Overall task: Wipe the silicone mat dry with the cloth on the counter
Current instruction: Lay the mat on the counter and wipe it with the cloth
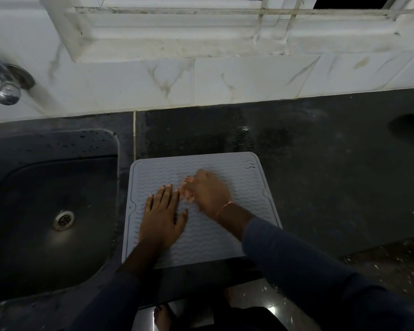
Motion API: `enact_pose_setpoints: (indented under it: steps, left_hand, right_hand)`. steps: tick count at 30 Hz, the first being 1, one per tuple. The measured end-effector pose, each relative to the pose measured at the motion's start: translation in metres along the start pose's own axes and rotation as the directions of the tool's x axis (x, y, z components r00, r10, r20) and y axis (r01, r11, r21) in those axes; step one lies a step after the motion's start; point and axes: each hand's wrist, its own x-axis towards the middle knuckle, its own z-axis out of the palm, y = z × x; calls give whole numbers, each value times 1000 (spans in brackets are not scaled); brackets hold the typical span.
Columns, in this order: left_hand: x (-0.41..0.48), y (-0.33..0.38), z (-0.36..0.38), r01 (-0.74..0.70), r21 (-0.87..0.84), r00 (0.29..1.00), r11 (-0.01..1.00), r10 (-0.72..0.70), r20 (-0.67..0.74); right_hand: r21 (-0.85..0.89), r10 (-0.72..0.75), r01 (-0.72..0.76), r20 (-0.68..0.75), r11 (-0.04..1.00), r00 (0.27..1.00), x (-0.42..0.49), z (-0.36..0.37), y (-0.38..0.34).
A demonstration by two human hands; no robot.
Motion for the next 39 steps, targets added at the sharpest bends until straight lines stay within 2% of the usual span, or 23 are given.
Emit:
enact_pose_setpoints:
  steps: [3,7,9,11,14,16,18,20,22,24,26,27,28,31,32,34,36,39]
  left_hand:
    - [-1,-1,0,-6,-22,1000,1000,6,3]
    - [0,-2,0,-13,-29,1000,999,13,8]
    - [0,-1,-1,-15,-40,1000,999,15,7]
    - [0,0,-1,-14,-47,1000,999,14,5]
    - [0,0,-1,-4,-29,1000,1000,4,5]
    - [-1,-1,0,-8,-1,1000,1000,8,0]
    - [-1,-2,0,-9,-13,1000,1000,9,1]
    - [-1,-2,0,-13,-19,1000,1000,13,3]
    - [-1,-2,-1,-21,-15,1000,1000,22,9]
    - [-1,-2,-2,-19,-16,1000,1000,19,5]
    - [-1,0,-3,-3,-41,1000,999,2,-5]
    - [1,3,-4,10,-69,1000,998,-11,-8]
    - [3,6,-5,20,-102,1000,995,-21,-7]
    - [23,24,-6,63,-190,998,980,-64,-2]
    - [30,29,-5,92,-209,996,974,-94,3]
    - [39,36,0,148,-175,989,973,-151,0]
    - [41,39,3,175,-89,984,981,-176,-9]
    - [39,40,4,188,-94,981,978,-191,-25]
  right_hand:
    - [-81,6,-4,15,997,1000,-25,-21,67]
    - [-226,281,-261,64,939,957,-31,-51,129]
    - [-176,388,-374,50,910,920,-22,-58,127]
    - [-34,352,-351,22,936,936,-14,-54,98]
    - [123,112,-126,112,984,987,-11,-25,20]
    - [163,49,-69,128,984,991,-18,-10,-14]
    - [169,40,-49,53,984,998,-27,-10,-1]
    - [169,32,-39,44,985,999,-38,-25,42]
    - [89,146,-151,62,985,987,-50,-42,97]
    - [-39,355,-353,67,935,932,-58,-64,141]
    - [24,472,-476,99,879,876,-53,-76,152]
    - [72,486,-493,93,867,869,-47,-79,146]
    - [102,460,-465,67,880,885,-38,-78,133]
    - [190,256,-241,-56,952,965,-2,-51,71]
    - [207,222,-209,-40,956,974,9,-38,48]
    - [122,153,-156,33,980,988,22,-15,14]
    - [0,90,-91,69,996,993,23,-7,13]
    - [-17,67,-66,19,998,998,13,-22,67]
